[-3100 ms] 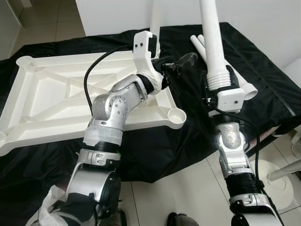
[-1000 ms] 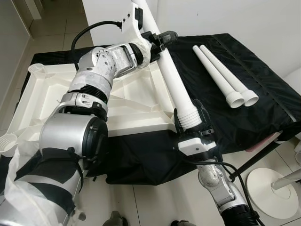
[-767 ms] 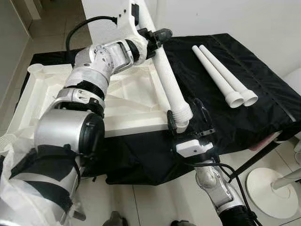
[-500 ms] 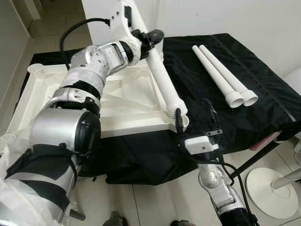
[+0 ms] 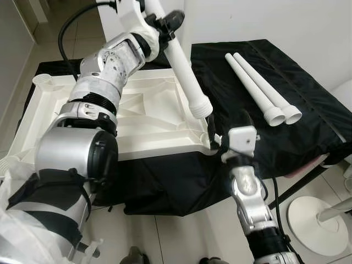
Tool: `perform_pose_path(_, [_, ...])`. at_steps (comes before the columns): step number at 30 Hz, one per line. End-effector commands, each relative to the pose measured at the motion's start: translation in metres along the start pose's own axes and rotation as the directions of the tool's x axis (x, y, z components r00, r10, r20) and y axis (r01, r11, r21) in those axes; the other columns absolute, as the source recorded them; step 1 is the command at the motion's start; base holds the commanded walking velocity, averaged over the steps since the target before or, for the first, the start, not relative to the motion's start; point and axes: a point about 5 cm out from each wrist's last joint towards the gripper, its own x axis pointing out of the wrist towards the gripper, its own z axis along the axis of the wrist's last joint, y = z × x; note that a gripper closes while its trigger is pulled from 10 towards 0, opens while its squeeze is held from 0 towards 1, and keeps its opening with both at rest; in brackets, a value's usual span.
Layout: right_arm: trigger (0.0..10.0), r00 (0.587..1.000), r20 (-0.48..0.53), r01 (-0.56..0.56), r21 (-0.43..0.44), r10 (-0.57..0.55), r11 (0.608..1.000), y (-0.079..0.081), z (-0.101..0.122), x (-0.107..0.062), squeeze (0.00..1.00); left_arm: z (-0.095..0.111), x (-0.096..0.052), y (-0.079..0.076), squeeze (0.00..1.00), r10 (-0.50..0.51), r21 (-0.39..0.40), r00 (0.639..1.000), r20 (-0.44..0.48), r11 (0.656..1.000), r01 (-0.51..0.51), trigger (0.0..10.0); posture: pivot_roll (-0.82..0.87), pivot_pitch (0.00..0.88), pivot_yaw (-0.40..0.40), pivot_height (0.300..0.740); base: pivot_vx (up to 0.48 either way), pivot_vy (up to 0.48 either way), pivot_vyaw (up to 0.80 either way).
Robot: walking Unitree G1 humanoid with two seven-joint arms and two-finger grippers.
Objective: Building children table
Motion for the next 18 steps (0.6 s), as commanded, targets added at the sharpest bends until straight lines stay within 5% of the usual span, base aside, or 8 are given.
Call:
perform_pose_path(1, [10.0,1.000,-0.025,-0.012,0.021,0.013,1.000,0.000,-0.001,0.002,0.00,0.001,0.000,-0.003,0.00,-0.020,0.024,1.000,0.022,1.000,0.020,0.0,-0.04,0.030,0.018,0.740,0.000,0.000,0.00])
perform_pose_path(4, [10.0,0.998,-0.033,-0.045,0.002,0.046,0.999,0.000,0.004,0.009,0.00,-0.003,0.000,-0.011,0.00,-0.034,0.085,0.998,0.055,0.996,0.029,0.0,-0.03,0.029,0.013,0.740,0.000,0.000,0.00])
perform_pose_path(5, [10.0,0.997,-0.037,-0.063,0.004,0.063,0.998,0.001,0.005,0.011,0.00,-0.005,0.000,-0.014,0.00,-0.037,0.107,0.998,0.060,0.994,0.030,9.6,-0.03,0.028,0.012,0.740,0.000,0.000,0.00])
perform_pose_path(18, [10.0,0.980,-0.052,-0.191,-0.025,0.190,0.981,0.008,0.019,0.025,0.00,-0.030,-0.002,-0.045,0.00,-0.048,0.214,0.992,0.116,0.977,0.022,10.0,-0.03,0.053,0.017,0.740,0.000,0.000,0.00])
